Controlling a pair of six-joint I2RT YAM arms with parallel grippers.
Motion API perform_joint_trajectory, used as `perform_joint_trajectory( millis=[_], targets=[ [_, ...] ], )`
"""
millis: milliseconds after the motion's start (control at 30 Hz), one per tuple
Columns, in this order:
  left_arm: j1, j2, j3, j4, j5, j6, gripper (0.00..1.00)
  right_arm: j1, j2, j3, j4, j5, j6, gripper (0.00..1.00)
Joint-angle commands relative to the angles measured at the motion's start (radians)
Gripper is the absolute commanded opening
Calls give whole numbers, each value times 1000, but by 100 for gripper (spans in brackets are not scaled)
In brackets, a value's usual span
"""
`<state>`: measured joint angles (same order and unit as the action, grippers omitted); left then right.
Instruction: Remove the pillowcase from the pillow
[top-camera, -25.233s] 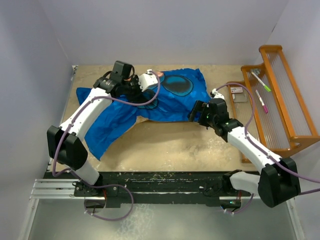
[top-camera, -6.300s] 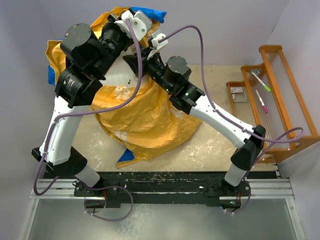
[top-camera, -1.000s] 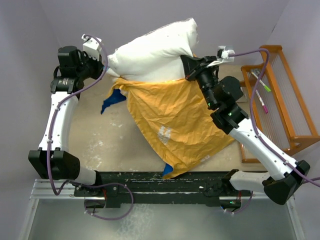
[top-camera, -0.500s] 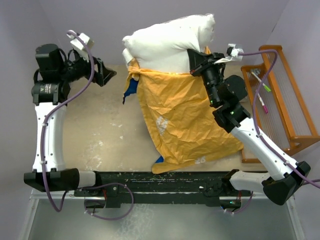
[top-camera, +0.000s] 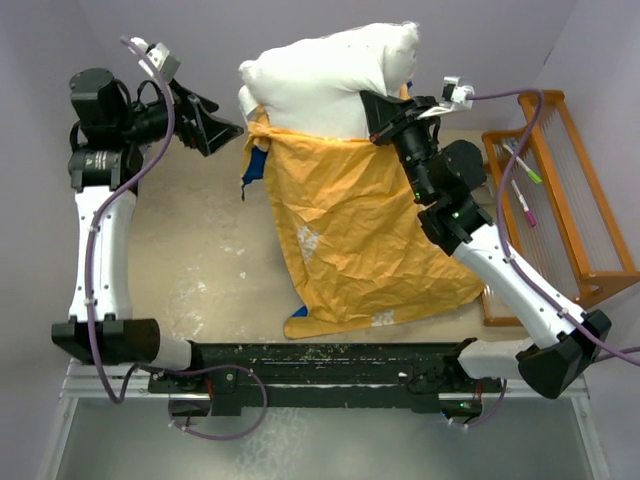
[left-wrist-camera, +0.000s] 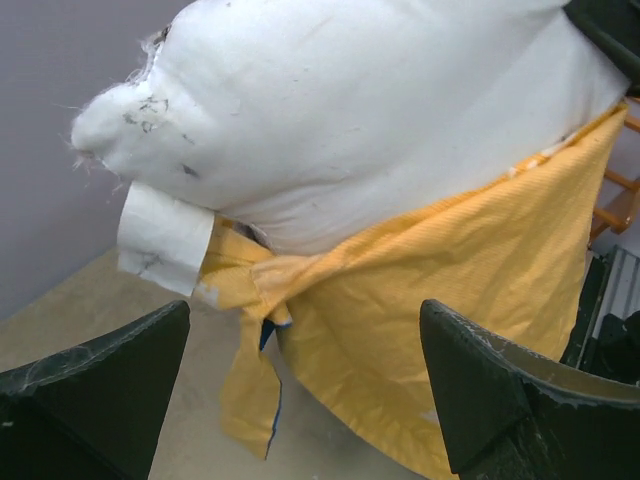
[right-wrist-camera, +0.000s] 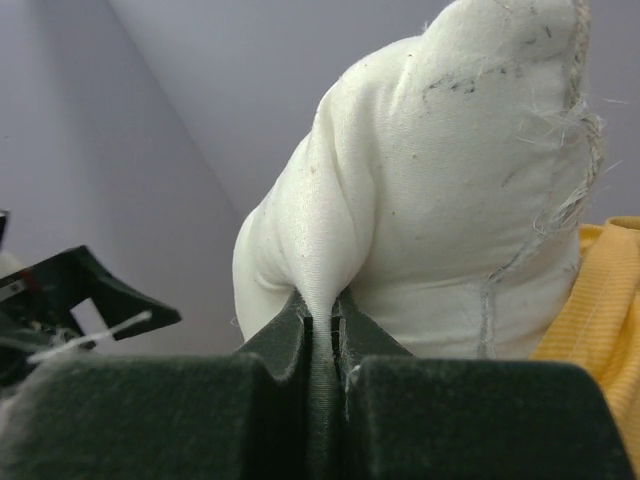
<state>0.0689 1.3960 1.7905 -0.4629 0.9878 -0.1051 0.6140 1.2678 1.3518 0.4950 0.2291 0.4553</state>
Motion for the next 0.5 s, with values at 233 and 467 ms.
perform_joint_trajectory(
  millis=[233, 467],
  targets=[
    [0, 129, 46, 221, 54, -232, 97, -2, 8, 109, 340, -210, 90, 0],
    [1, 141, 55, 291, 62, -310, 42, -9, 19, 108, 354, -291, 114, 0]
  ],
)
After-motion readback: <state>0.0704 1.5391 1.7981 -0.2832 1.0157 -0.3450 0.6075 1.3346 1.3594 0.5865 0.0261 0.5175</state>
